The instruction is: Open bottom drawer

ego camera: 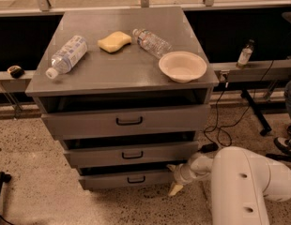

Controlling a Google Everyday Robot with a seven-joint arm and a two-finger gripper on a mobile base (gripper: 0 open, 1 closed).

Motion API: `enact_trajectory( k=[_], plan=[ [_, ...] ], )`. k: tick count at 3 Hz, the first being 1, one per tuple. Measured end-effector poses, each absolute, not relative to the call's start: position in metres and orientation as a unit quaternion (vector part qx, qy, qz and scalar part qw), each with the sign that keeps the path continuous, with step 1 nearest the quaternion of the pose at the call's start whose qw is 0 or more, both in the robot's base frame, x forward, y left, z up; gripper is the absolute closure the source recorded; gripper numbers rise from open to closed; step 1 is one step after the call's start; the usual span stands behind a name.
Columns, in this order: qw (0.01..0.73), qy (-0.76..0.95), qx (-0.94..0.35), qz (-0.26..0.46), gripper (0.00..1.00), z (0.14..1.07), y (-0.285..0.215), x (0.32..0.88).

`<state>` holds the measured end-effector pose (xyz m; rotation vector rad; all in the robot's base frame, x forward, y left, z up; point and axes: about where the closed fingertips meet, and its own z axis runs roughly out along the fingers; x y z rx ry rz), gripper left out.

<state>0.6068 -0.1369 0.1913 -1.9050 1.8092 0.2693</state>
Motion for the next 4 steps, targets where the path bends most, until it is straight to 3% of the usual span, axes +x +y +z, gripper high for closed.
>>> enact_trajectory(
  k=[2, 4],
  plan=[
    [0.239, 0.648, -0.716, 0.105, 0.44, 0.196, -0.125, 0.603],
    [0.23, 0.651, -0.713, 0.122, 0.51, 0.198, -0.123, 0.561]
  ],
)
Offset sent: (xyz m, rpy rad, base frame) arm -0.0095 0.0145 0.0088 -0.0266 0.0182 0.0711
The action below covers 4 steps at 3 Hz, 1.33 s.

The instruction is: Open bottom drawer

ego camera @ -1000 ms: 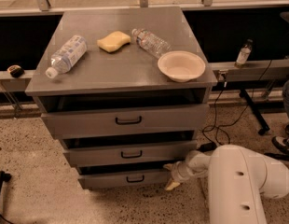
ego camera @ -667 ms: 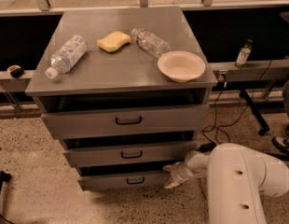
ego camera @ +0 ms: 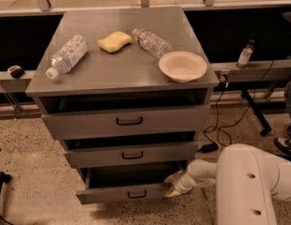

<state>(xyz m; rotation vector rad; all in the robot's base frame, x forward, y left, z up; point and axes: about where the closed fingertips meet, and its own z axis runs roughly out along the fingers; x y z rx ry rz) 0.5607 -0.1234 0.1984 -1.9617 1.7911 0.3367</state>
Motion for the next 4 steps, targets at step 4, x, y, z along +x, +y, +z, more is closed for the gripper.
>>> enact_trajectory(
  k=[4],
  plan=[
    [0.229, 0.644, -0.716, 0.14, 0.49, 0.256, -0.11, 0.459]
  ],
)
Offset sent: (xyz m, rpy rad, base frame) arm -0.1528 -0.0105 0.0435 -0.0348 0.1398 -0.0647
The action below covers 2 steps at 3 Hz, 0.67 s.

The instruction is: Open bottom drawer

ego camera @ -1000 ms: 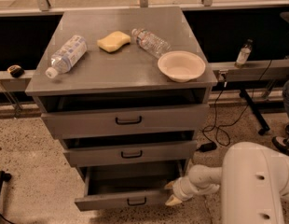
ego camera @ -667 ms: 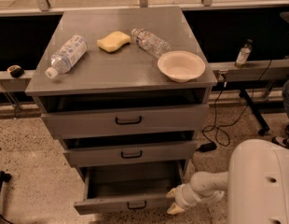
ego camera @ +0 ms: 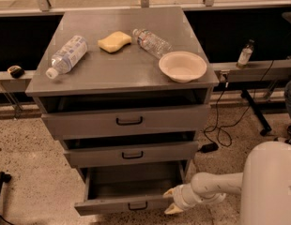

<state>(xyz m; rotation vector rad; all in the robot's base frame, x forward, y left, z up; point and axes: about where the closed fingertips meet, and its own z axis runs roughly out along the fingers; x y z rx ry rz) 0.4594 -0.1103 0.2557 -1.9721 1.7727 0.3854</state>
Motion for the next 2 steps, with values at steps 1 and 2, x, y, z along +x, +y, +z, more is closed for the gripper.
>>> enact_trajectory(
  k=[1, 2],
  plan=[
    [0.255, 0.619, -0.731, 0.135, 0.52, 0.267, -0.095, 0.497],
    [0.276, 0.607, -0.731, 0.145, 0.7, 0.269, -0.082, 0.524]
  ],
)
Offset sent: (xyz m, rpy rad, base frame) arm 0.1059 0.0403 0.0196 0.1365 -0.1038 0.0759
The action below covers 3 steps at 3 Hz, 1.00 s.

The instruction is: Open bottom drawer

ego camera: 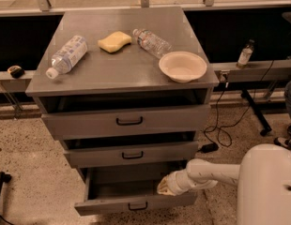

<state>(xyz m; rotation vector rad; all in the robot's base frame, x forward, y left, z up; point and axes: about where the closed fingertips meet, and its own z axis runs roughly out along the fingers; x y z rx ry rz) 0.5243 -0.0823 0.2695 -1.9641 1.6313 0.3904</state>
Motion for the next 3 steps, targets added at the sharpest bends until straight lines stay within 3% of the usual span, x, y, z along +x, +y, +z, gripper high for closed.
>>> enact_trajectory(
  k=[1, 3],
  plan=[
    [0.285, 0.612, -0.721, 0.155, 0.95, 0.262, -0.081, 0.549],
    [0.261, 0.643, -0.705, 0.146, 1.0, 0.223, -0.09, 0.571]
  ],
)
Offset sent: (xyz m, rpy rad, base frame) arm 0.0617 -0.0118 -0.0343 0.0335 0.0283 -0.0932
